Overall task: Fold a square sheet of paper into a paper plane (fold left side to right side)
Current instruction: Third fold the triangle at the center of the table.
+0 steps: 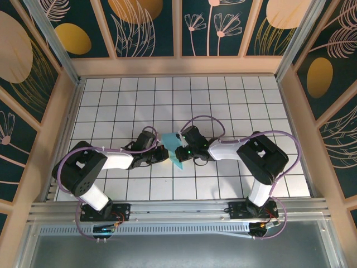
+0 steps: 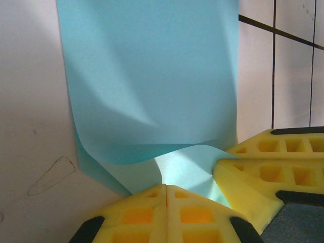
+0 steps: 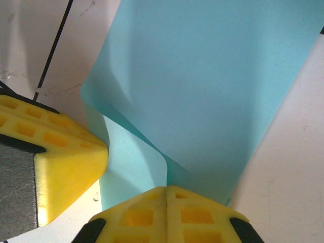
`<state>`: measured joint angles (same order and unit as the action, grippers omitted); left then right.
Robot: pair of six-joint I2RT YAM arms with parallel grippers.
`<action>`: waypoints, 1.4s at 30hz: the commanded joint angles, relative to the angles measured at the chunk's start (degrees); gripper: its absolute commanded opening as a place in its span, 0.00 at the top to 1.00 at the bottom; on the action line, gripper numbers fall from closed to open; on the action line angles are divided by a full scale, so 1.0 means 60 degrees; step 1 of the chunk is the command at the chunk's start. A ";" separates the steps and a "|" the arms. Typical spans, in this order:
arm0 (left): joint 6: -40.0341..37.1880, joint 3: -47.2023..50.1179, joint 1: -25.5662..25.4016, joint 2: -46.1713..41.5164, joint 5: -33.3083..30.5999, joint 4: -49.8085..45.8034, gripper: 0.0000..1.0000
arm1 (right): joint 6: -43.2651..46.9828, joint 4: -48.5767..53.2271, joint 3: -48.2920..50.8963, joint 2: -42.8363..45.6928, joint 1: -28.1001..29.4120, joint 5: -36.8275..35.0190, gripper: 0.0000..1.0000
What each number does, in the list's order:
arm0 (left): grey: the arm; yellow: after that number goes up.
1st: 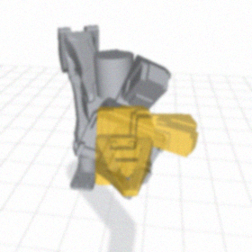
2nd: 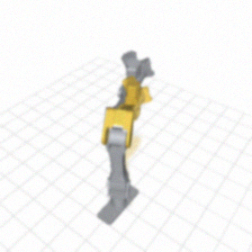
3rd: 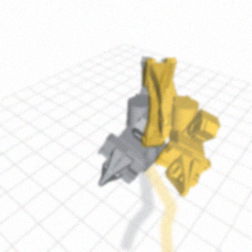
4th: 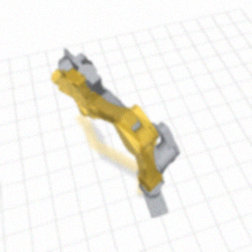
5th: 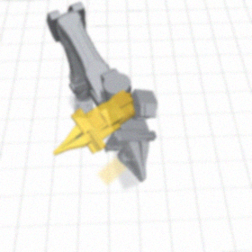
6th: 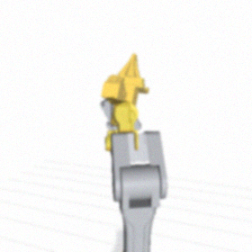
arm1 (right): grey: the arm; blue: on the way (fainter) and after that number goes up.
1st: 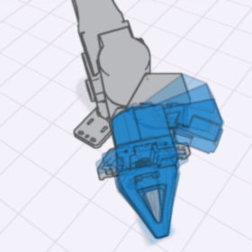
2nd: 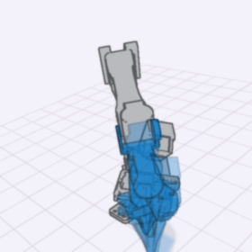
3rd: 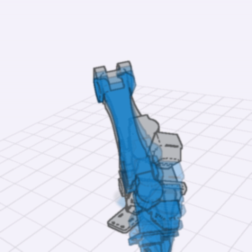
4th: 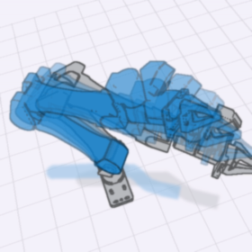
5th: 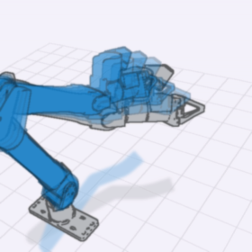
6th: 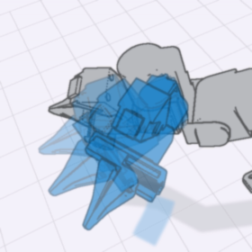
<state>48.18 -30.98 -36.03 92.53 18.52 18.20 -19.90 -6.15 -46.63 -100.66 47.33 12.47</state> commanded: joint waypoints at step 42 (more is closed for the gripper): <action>-0.0029 0.0154 -0.0034 0.0267 -0.0962 -0.0951 1.00 | -0.1221 0.1255 0.0815 0.2739 -0.0433 0.2499 1.00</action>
<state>48.12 -30.98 -36.40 92.58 17.08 18.15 -24.75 1.87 -43.59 -84.73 44.23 20.45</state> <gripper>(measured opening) 0.043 0.040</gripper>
